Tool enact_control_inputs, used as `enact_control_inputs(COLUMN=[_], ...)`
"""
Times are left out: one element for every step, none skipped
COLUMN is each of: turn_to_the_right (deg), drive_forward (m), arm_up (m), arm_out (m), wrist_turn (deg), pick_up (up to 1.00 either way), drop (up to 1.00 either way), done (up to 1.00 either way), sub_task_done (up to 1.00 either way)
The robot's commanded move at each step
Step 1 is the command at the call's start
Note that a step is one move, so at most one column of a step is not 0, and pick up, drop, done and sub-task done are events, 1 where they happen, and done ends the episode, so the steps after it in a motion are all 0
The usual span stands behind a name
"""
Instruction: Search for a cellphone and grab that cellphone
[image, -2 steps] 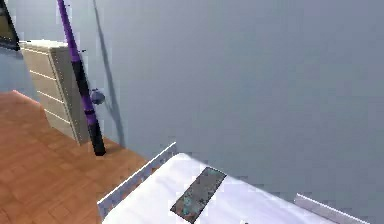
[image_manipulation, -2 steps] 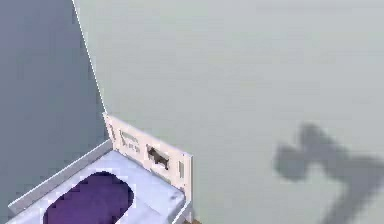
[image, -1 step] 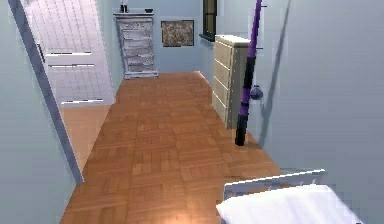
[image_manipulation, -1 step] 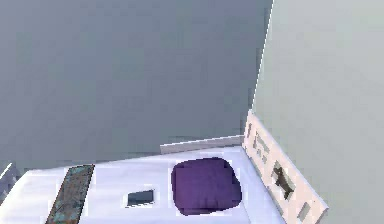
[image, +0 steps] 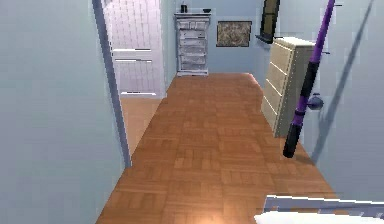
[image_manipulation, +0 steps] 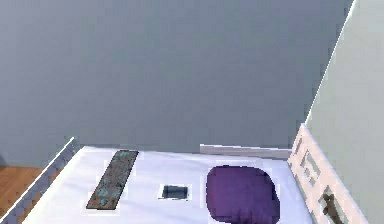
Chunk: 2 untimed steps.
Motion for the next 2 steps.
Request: enact_control_inputs(turn_to_the_right=[0.0,0.0], drive_forward=[0.0,0.0], arm_up=[0.46,0.0], arm_out=[0.0,0.38], wrist_turn=[0.0,0.0], pick_up=[0.0,0.0], drop=[0.0,0.0], done=[0.0,0.0], sub_task_done=[0.0,0.0])
